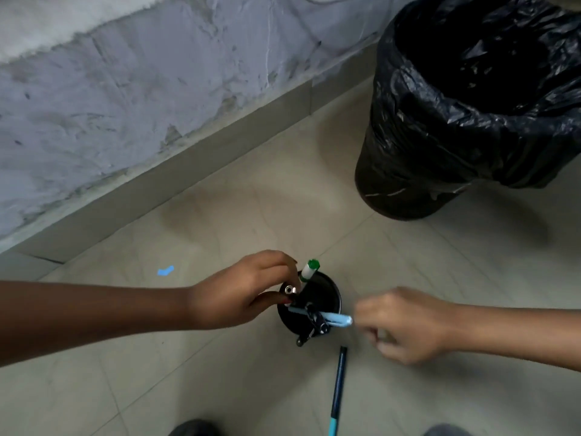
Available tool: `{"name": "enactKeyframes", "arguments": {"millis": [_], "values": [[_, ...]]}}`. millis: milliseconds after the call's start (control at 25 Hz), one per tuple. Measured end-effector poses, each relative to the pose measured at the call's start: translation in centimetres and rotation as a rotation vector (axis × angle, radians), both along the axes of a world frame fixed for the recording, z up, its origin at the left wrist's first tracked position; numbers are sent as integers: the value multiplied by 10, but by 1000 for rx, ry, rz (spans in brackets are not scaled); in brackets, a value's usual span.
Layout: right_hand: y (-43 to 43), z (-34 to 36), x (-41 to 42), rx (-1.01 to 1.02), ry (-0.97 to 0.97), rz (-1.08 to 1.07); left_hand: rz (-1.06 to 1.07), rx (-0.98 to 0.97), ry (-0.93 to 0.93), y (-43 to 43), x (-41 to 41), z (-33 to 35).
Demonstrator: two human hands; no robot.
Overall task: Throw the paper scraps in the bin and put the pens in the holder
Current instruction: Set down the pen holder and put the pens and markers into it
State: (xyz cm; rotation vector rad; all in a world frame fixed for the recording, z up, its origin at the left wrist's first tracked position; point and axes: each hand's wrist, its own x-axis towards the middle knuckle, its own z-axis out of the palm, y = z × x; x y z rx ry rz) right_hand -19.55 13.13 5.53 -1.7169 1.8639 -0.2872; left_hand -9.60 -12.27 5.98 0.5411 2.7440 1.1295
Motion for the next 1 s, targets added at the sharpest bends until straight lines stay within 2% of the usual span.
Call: {"name": "enactKeyframes", "arguments": {"millis": [80,120,240,320,440,560,600,680,760,880,1000], "values": [[14,-19,23,63,62,353,-3,-38,-18,-3,-2,-4],[19,-31,34,75,102,456,35,-11,-40,-4,-2,-5],[15,-65,55,16,226,638,115,52,-112,-3,-2,-11],[3,-81,55,-39,305,660,147,99,-189,-4,-1,-16],[-1,-83,31,-64,275,552,179,207,-419,-10,-4,-22],[13,-54,-22,-42,255,359,199,146,-535,-18,-5,-33],[18,-40,-38,-36,196,265,193,121,-560,-19,-6,-37],[22,-9,-54,-44,-140,-118,129,91,-589,-18,-5,-45],[13,16,-46,-256,-465,-399,25,90,-608,-12,-6,-50],[-20,33,-21,-407,-445,-461,-40,125,-614,2,-10,-56],[-47,35,-18,-365,-514,-488,41,166,-552,9,-12,-61]]}}
